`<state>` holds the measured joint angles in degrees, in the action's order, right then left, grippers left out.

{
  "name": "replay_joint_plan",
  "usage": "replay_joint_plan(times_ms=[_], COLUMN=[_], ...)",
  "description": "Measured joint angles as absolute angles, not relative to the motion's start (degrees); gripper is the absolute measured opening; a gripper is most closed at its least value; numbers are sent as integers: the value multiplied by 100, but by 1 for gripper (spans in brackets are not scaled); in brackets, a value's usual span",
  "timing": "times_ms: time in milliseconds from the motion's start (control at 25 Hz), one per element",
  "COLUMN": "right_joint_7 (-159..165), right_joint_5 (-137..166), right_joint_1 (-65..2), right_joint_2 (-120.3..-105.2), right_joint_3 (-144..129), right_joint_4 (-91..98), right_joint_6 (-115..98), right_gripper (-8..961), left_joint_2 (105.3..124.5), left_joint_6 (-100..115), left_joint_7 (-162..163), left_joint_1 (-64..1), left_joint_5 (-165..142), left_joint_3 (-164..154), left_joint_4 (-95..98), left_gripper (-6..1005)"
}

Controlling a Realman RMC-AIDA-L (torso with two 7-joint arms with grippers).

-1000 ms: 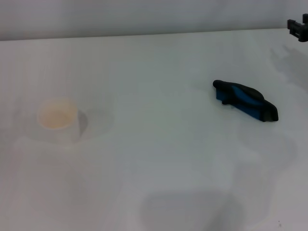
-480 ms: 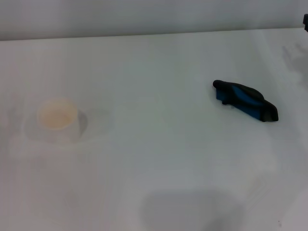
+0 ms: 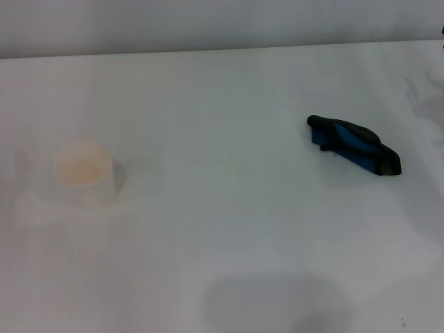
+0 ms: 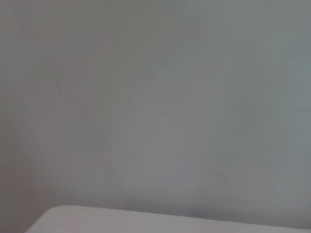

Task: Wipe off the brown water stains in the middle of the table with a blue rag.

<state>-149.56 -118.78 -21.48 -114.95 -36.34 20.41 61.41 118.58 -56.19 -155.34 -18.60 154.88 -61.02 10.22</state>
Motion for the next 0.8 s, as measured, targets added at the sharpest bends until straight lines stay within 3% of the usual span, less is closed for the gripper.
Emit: replay_joint_plan(times_ms=[800], right_joint_7=[-14950], right_joint_5=[-11923], right_joint_1=[-2162], right_joint_2=[-11494], right_joint_3=[-3568], right_joint_4=[1931], right_joint_6=[5855], right_gripper=[425], left_joint_2=[11921], left_joint_6=[-5731], left_joint_7=[-15535], left_joint_1=[-1881], left_joint_5=[15531], left_joint_3=[-6049], left_joint_4=[953], left_gripper=[876])
